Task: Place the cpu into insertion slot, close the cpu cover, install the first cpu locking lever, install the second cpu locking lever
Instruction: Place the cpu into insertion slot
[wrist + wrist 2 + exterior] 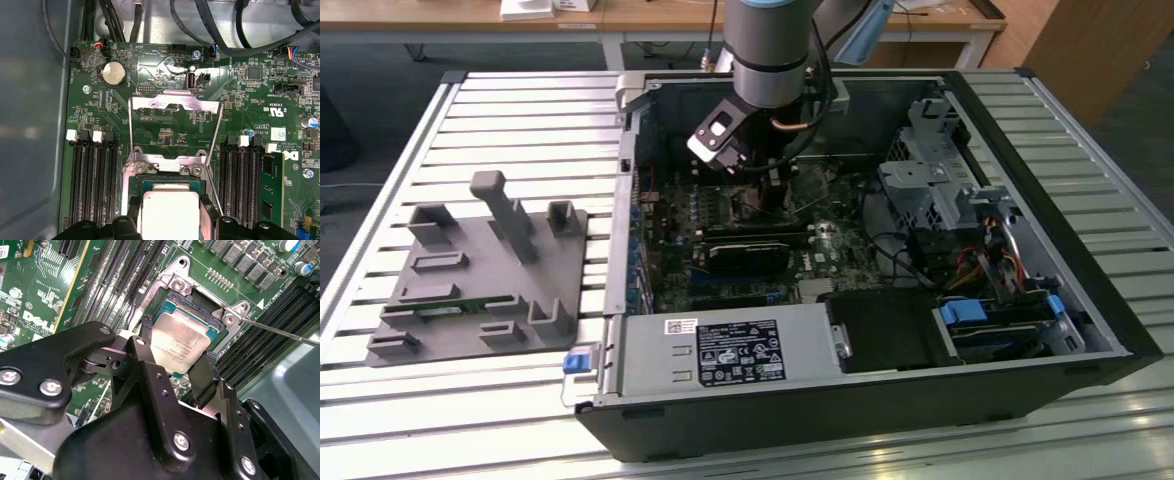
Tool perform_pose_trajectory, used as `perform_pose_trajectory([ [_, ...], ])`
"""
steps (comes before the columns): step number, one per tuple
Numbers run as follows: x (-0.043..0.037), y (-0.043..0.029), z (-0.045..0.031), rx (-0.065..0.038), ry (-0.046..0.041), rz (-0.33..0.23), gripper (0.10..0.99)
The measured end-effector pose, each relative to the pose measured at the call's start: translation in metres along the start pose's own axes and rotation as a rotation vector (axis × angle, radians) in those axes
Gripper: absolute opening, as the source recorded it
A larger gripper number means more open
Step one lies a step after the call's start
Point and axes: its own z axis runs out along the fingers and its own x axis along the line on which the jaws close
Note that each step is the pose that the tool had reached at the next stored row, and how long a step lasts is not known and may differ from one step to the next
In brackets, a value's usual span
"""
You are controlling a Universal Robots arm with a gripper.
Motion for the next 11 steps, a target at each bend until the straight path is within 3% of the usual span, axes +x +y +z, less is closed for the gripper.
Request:
perform_pose_trajectory([
  [11, 0.0, -0.0005, 0.0021, 0.0, -0.0015, 0.001, 0.541],
])
